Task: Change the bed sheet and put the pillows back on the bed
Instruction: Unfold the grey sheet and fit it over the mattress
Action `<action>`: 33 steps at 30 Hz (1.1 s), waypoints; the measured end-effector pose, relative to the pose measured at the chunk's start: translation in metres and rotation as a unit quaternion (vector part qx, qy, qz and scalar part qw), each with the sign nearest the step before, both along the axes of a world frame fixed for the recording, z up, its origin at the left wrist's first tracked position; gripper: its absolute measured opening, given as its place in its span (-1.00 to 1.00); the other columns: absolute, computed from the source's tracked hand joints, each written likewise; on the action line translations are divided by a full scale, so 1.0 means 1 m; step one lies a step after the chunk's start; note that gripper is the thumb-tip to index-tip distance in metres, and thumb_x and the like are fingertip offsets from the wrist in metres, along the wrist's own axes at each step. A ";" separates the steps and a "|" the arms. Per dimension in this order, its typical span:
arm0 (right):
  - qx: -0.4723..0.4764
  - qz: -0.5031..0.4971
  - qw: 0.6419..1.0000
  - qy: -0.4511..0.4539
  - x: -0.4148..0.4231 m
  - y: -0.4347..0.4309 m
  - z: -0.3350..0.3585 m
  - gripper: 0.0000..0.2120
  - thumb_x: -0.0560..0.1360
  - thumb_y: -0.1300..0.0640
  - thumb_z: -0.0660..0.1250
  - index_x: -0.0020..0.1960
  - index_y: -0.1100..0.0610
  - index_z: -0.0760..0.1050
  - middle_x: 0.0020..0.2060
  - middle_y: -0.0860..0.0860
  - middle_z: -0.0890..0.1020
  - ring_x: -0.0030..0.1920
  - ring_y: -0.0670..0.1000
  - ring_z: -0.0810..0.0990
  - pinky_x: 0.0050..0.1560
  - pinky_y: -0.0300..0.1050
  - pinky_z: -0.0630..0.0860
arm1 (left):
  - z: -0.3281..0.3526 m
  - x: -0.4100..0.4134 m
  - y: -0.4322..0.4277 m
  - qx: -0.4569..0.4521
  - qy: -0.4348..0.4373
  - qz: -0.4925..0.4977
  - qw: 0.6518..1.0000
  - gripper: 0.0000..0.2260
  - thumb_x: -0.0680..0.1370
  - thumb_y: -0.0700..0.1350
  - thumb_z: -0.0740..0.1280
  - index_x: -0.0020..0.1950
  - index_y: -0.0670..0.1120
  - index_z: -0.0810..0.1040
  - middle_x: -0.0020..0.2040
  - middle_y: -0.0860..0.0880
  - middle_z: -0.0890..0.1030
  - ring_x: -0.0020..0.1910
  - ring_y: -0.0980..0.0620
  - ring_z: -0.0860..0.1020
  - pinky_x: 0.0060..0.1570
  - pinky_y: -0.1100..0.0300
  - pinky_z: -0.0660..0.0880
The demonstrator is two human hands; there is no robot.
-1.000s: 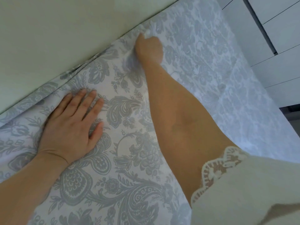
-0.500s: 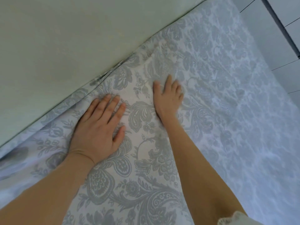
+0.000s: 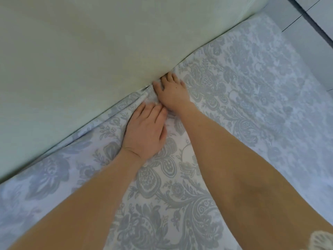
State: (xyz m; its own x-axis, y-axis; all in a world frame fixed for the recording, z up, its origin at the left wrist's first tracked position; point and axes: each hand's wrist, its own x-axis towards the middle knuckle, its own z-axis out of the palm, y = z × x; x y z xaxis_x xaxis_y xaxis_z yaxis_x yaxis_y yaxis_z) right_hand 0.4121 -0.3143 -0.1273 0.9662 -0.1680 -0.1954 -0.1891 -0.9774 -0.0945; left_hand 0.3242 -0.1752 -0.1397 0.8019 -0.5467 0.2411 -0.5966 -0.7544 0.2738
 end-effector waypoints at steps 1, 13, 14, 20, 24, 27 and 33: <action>-0.008 -0.007 1.000 0.022 0.002 0.001 0.004 -0.42 0.62 -0.15 -0.11 0.53 0.14 0.11 0.54 0.06 0.07 0.53 0.05 0.01 0.49 0.17 -0.04 | 0.004 -0.007 0.010 0.008 0.000 0.024 1.000 -0.56 0.50 -0.05 0.10 0.25 -0.25 0.50 0.21 -0.21 0.55 0.20 -0.19 0.51 0.30 -0.08 0.37; -0.140 0.119 0.983 -0.027 -0.059 0.110 0.020 -0.60 0.58 -0.04 0.05 0.16 0.12 0.57 0.19 0.11 0.58 0.29 0.10 0.42 0.34 0.02 0.19 | -0.003 -0.018 0.073 0.074 0.027 0.118 0.990 -0.63 0.54 0.04 0.12 -0.01 -0.25 0.50 -0.21 -0.26 0.57 -0.29 -0.20 0.56 -0.30 0.08 0.23; -0.138 0.121 0.983 0.000 -0.059 0.111 0.020 -0.59 0.58 -0.04 0.04 0.21 0.11 0.54 0.25 0.11 0.53 0.35 0.09 0.36 0.37 0.05 0.17 | -0.002 -0.016 0.073 0.068 0.031 0.116 0.991 -0.66 0.52 0.01 0.14 -0.05 -0.25 0.51 -0.25 -0.28 0.57 -0.33 -0.21 0.57 -0.31 0.09 0.20; -0.180 0.119 0.976 -0.011 -0.095 0.126 0.031 -0.59 0.56 0.00 0.07 0.31 0.13 0.44 0.31 0.08 0.47 0.37 0.09 0.34 0.46 0.10 0.06 | 0.003 -0.034 0.116 0.040 0.038 0.123 0.991 -0.64 0.56 -0.06 0.16 -0.10 -0.37 0.50 -0.35 -0.40 0.54 -0.39 -0.34 0.56 -0.36 0.06 0.28; -0.122 0.077 0.986 0.089 -0.095 0.153 0.031 -0.54 0.57 0.03 0.07 0.41 0.18 0.33 0.41 0.14 0.35 0.42 0.15 0.24 0.45 0.15 0.06 | -0.012 -0.046 0.148 0.064 0.039 0.122 0.990 -0.57 0.61 0.05 0.04 0.02 -0.30 0.48 -0.24 -0.39 0.58 -0.33 -0.36 0.56 -0.30 -0.03 0.41; -0.110 0.046 0.985 0.122 -0.095 0.171 0.037 -0.54 0.57 0.04 0.07 0.44 0.12 0.32 0.45 0.13 0.29 0.46 0.17 0.16 0.45 0.21 0.00 | -0.007 -0.039 0.146 0.029 0.073 0.138 0.987 -0.57 0.61 0.06 0.04 0.07 -0.30 0.45 -0.24 -0.39 0.55 -0.27 -0.31 0.54 -0.23 0.01 0.36; -0.070 0.095 0.988 0.102 -0.118 0.198 0.032 -0.60 0.60 0.04 0.01 0.37 0.09 0.40 0.43 0.12 0.32 0.46 0.10 0.18 0.45 0.16 0.02 | -0.004 -0.073 0.173 -0.010 0.026 0.061 0.998 -0.48 0.53 0.02 0.05 0.20 -0.40 0.46 -0.09 -0.44 0.57 -0.27 -0.39 0.58 -0.32 -0.16 0.51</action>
